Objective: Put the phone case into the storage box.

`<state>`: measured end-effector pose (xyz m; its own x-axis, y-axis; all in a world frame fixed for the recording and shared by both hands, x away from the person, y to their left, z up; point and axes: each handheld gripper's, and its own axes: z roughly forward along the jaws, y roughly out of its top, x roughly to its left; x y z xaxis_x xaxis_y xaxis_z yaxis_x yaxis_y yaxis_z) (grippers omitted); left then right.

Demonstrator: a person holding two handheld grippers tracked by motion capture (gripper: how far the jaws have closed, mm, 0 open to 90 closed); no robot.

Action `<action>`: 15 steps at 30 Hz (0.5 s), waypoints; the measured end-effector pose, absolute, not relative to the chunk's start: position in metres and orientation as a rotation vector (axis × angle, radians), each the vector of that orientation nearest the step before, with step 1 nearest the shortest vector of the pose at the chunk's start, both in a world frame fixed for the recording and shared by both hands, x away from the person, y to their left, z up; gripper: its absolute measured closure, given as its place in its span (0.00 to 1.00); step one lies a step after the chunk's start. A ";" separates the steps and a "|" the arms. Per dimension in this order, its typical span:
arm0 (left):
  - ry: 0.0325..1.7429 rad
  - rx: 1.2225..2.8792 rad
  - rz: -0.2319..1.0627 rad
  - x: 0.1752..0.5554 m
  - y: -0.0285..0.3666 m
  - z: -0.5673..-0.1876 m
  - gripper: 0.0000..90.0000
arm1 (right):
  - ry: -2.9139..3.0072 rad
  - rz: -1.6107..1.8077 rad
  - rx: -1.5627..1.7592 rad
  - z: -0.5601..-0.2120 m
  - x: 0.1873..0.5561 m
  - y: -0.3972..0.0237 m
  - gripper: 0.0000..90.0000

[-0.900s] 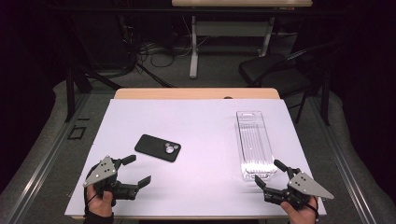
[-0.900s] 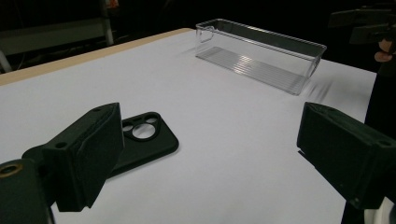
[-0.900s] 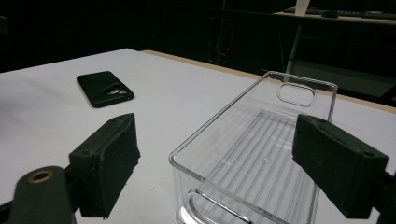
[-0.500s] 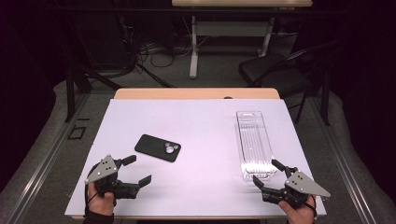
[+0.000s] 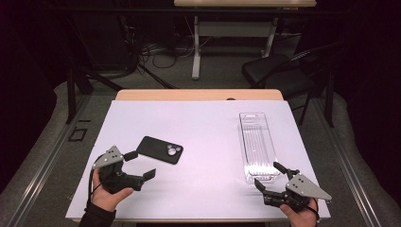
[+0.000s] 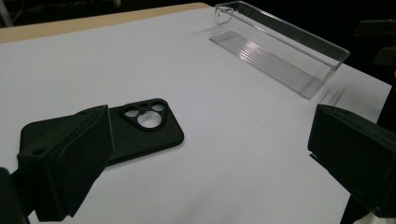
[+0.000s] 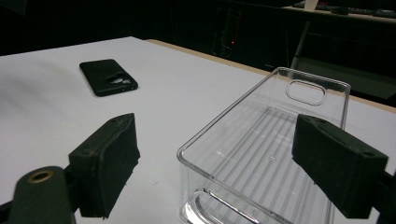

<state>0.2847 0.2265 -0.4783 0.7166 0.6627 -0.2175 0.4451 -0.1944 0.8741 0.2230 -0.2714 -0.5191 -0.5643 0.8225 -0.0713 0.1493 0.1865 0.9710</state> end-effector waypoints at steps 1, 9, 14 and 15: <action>0.873 1.843 0.240 0.288 0.226 -0.477 0.01 | 1.854 1.412 0.910 -0.519 0.223 -0.272 0.15; 0.928 1.876 0.269 0.310 0.221 -0.467 0.10 | 1.853 1.403 0.914 -0.519 0.223 -0.273 0.15; 0.951 1.882 0.278 0.323 0.215 -0.463 0.24 | 1.854 1.400 0.931 -0.521 0.224 -0.273 0.15; 0.950 1.884 0.275 0.325 0.213 -0.462 0.24 | 1.854 1.400 0.931 -0.521 0.224 -0.273 0.15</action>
